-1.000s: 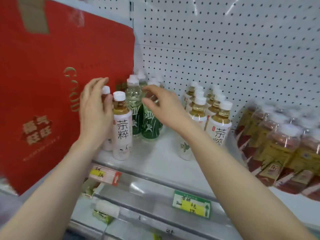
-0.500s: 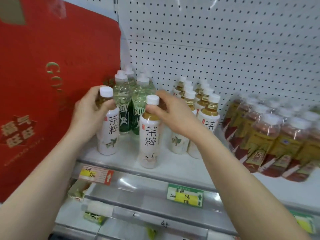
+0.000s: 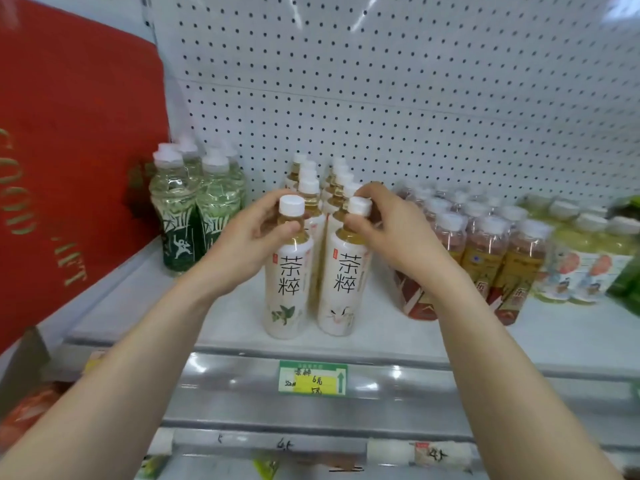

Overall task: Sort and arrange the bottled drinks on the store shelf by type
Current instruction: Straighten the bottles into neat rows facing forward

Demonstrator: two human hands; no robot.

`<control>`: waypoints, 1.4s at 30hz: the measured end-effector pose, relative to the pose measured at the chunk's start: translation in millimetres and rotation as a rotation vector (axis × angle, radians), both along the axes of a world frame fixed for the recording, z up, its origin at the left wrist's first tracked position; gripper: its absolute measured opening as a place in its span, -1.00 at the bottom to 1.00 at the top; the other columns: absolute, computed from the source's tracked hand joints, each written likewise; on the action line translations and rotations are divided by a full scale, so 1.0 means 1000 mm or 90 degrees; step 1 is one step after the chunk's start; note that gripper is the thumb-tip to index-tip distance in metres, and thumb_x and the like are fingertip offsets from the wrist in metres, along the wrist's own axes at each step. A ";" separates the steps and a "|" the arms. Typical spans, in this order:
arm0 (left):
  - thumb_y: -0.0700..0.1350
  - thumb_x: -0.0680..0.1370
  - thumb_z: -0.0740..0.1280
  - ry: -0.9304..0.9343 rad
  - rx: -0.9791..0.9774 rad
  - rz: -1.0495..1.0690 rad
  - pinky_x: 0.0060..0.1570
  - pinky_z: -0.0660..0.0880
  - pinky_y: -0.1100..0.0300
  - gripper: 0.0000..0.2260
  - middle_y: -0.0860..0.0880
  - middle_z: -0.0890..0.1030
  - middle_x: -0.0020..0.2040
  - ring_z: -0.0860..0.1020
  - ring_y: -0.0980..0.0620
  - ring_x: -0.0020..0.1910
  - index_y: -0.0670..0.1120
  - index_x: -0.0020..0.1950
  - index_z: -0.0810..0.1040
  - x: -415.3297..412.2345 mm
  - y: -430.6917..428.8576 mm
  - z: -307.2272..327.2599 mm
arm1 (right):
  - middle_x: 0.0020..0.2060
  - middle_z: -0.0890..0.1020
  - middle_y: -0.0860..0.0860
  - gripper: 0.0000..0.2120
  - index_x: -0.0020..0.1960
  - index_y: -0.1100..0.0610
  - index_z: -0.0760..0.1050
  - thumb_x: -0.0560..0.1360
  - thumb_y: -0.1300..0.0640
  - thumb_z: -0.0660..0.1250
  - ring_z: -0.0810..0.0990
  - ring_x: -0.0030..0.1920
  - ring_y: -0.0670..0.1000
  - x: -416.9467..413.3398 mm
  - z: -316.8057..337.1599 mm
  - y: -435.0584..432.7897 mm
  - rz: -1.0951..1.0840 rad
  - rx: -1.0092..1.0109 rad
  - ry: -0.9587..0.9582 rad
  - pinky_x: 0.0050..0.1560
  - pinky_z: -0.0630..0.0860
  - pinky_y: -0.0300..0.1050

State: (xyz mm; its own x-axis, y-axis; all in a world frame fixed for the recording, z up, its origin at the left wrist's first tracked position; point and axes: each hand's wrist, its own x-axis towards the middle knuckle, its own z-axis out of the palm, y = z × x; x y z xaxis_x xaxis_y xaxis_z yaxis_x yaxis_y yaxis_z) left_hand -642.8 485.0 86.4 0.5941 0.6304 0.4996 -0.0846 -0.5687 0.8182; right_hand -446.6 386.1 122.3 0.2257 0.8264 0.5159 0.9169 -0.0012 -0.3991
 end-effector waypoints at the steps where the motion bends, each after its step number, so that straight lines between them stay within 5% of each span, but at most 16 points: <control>1: -0.26 0.58 0.30 -0.003 -0.008 -0.007 0.23 0.47 0.14 -0.67 0.01 0.61 0.20 0.57 0.09 0.21 -0.04 0.32 0.47 0.004 -0.001 0.000 | -0.11 0.67 0.01 -0.73 0.17 0.06 0.47 0.52 -0.02 0.35 0.63 -0.07 0.08 0.001 0.001 0.000 0.003 0.004 0.006 -0.03 0.56 0.08; 6: -0.26 0.58 0.29 -0.037 -0.041 -0.006 0.15 0.48 0.27 -0.68 0.04 0.62 0.17 0.57 0.18 0.13 -0.04 0.31 0.47 0.017 -0.006 0.000 | -0.09 0.68 -0.02 -0.75 0.13 0.03 0.50 0.50 -0.02 0.39 0.64 -0.09 0.04 -0.001 0.003 0.003 0.003 0.010 -0.001 -0.04 0.58 0.07; 9: -0.20 0.58 0.31 -0.038 -0.029 0.006 0.23 0.47 0.16 -0.69 0.04 0.59 0.21 0.55 0.14 0.19 0.00 0.32 0.47 0.019 -0.006 -0.002 | -0.07 0.67 -0.04 -0.74 0.15 0.01 0.49 0.51 -0.05 0.36 0.64 -0.09 0.03 -0.001 0.001 0.002 0.000 0.010 -0.006 -0.06 0.59 0.08; 12: -0.01 0.55 0.33 0.029 0.047 0.099 0.29 0.45 0.00 -0.62 0.11 0.53 0.28 0.52 0.15 0.25 0.09 0.37 0.41 0.019 -0.006 -0.001 | -0.09 0.67 -0.05 -0.71 0.19 -0.01 0.49 0.51 -0.06 0.34 0.64 -0.10 0.02 -0.001 0.000 0.000 -0.001 0.020 -0.013 -0.07 0.59 0.07; 16: 0.07 0.48 0.41 0.146 0.158 0.219 0.19 0.48 0.05 -0.56 0.16 0.51 0.14 0.51 0.13 0.14 0.08 0.33 0.44 0.022 -0.014 0.007 | -0.09 0.68 -0.04 -0.68 0.22 -0.02 0.47 0.52 -0.11 0.32 0.65 -0.10 0.03 0.000 -0.001 -0.001 -0.011 0.018 -0.027 -0.04 0.58 0.05; 23: -0.10 0.52 0.41 0.092 0.049 0.136 0.19 0.46 0.14 -0.62 0.16 0.62 0.16 0.54 0.20 0.15 0.08 0.33 0.51 0.021 -0.004 0.005 | -0.11 0.68 -0.05 -0.71 0.20 -0.07 0.42 0.53 -0.14 0.29 0.66 -0.11 0.06 -0.001 -0.005 0.000 -0.022 0.020 -0.031 -0.06 0.57 0.04; 37: 0.07 0.49 0.39 0.126 0.088 0.150 0.18 0.51 0.00 -0.65 0.10 0.59 0.15 0.55 0.14 0.14 0.14 0.27 0.53 0.019 0.003 -0.002 | -0.10 0.64 -0.10 -0.71 0.17 -0.07 0.42 0.50 -0.14 0.33 0.63 -0.08 -0.02 0.003 0.008 0.002 -0.020 -0.064 -0.040 -0.07 0.56 -0.05; 42: 0.03 0.57 0.30 0.090 0.137 0.179 0.13 0.51 0.30 -0.72 0.12 0.59 0.18 0.54 0.28 0.12 0.10 0.28 0.53 0.005 0.006 0.002 | -0.03 0.61 -0.16 -0.49 0.24 -0.10 0.39 0.45 -0.40 0.21 0.62 -0.11 -0.10 0.003 0.025 0.001 -0.023 -0.054 -0.082 -0.08 0.59 -0.04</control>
State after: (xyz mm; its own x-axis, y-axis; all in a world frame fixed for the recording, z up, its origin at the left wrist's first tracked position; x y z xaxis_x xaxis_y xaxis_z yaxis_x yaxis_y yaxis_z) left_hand -638.1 491.3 88.0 0.4858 0.6681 0.5636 0.2042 -0.7137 0.6700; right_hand -443.8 387.5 147.1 0.1933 0.8604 0.4715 0.9591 -0.0645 -0.2755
